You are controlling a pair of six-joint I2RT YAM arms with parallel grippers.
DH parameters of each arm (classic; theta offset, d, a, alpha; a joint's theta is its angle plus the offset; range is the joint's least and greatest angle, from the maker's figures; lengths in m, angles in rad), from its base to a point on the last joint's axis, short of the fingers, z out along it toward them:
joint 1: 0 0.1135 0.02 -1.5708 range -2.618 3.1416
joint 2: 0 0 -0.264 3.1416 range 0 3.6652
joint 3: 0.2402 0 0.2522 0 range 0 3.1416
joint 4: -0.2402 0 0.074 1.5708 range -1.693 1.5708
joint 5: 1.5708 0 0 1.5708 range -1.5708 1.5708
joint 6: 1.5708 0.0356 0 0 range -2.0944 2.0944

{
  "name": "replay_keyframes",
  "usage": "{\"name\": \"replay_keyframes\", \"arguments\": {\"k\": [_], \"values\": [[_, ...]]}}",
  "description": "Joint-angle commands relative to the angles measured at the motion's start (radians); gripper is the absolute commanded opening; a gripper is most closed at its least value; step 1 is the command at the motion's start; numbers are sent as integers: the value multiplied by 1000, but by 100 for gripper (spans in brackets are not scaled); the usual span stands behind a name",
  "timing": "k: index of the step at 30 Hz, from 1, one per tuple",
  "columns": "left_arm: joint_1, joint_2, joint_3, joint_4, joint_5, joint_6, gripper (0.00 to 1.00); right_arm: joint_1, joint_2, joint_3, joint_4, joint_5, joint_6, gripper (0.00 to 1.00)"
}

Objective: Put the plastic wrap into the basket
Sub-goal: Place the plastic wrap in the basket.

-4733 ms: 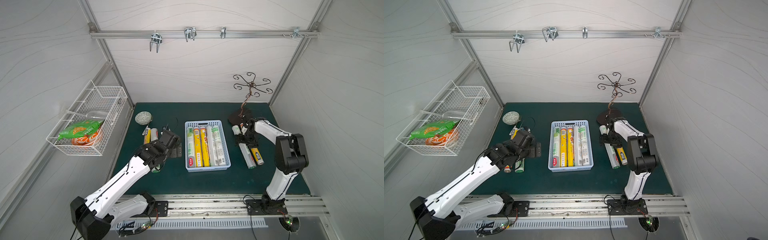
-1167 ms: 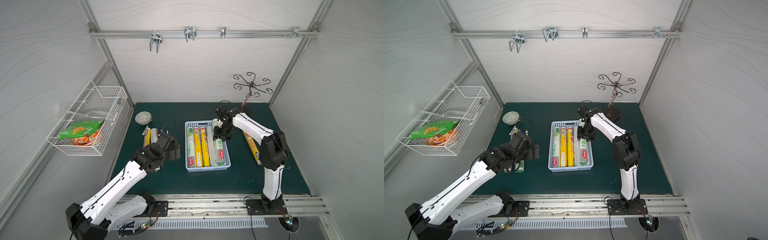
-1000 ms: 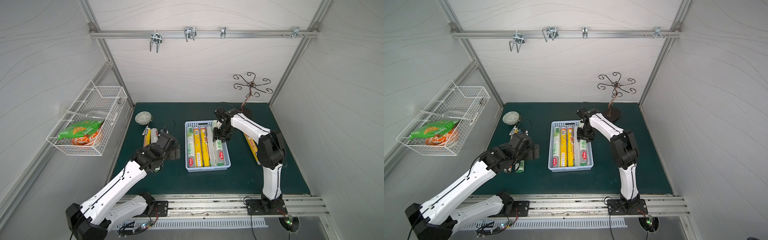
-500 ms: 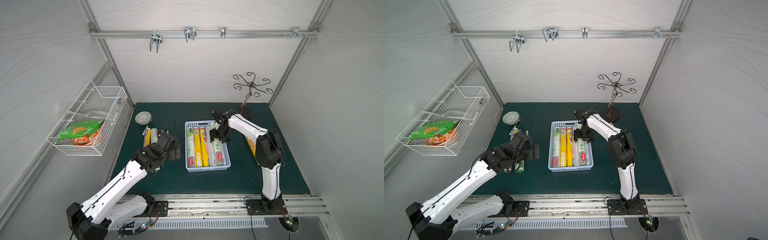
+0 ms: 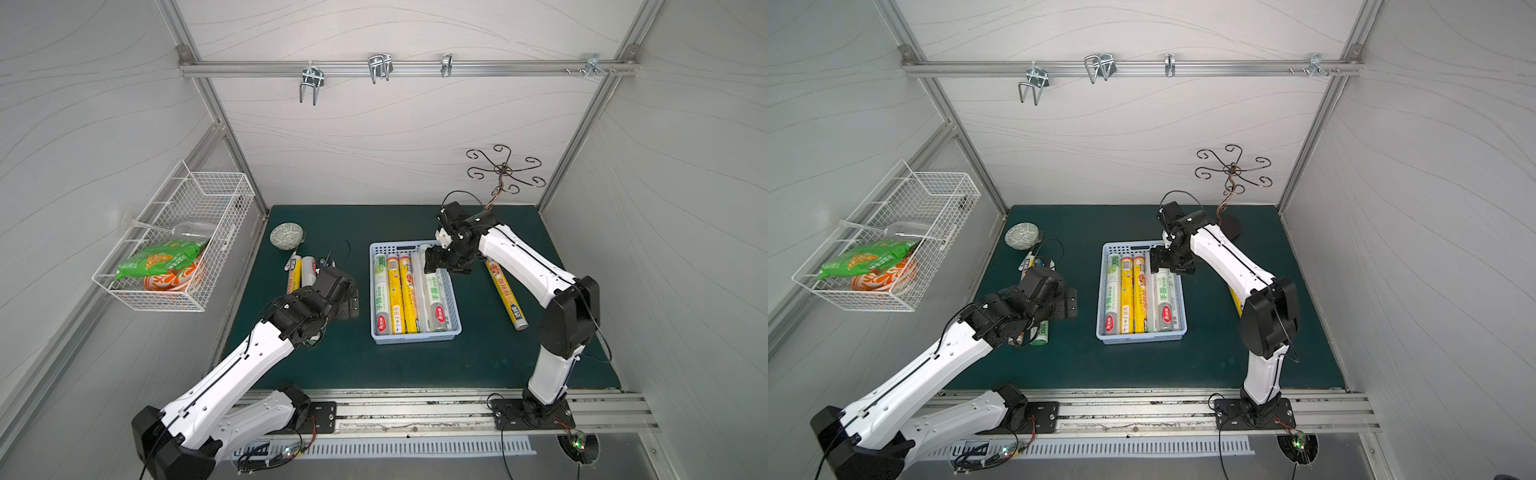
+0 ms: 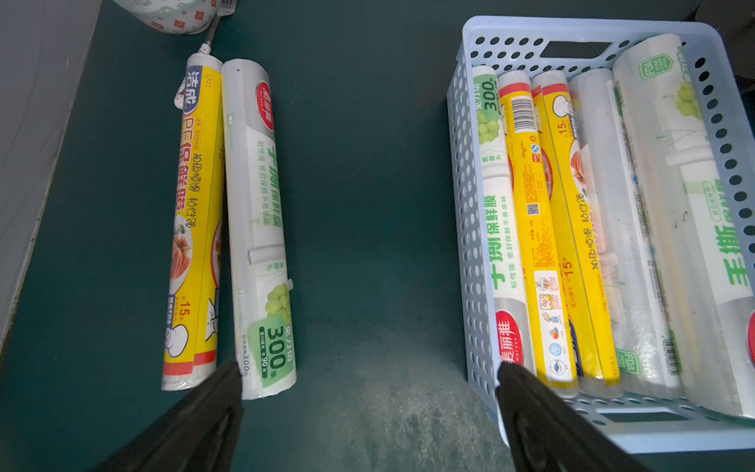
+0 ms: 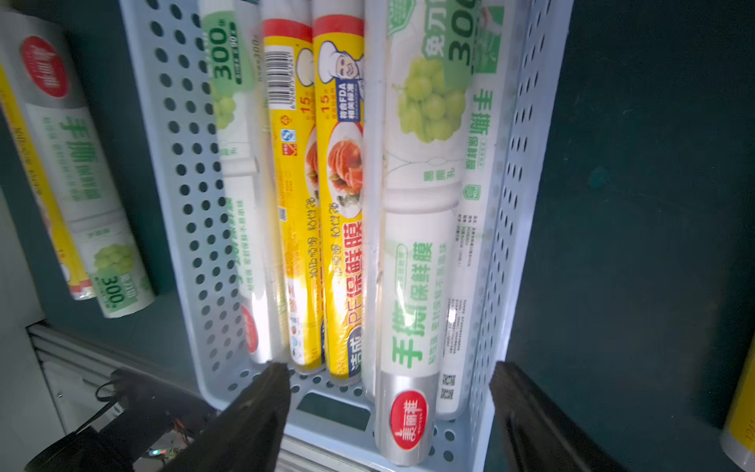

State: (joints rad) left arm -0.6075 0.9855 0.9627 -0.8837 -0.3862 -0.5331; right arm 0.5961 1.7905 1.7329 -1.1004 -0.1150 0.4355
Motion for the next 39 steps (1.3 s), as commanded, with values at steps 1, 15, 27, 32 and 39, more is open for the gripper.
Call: {"name": "replay_keyframes", "arguments": {"k": [1,15,27,32,39], "values": [[13,8,43,-6,-43,-8,99,2,-73,-26,-20,-39,-17,82],[58,92,76,51,-87,7,99,-4,-323,-200,-4,21,-44,86],[170,198,33,172,-74,26,99,-65,-389,-342,31,26,-83,87],[272,250,-10,227,-42,2,99,-81,-401,-373,39,19,-96,87],[380,317,-62,281,20,-49,99,-90,-411,-401,48,11,-101,87]]}}
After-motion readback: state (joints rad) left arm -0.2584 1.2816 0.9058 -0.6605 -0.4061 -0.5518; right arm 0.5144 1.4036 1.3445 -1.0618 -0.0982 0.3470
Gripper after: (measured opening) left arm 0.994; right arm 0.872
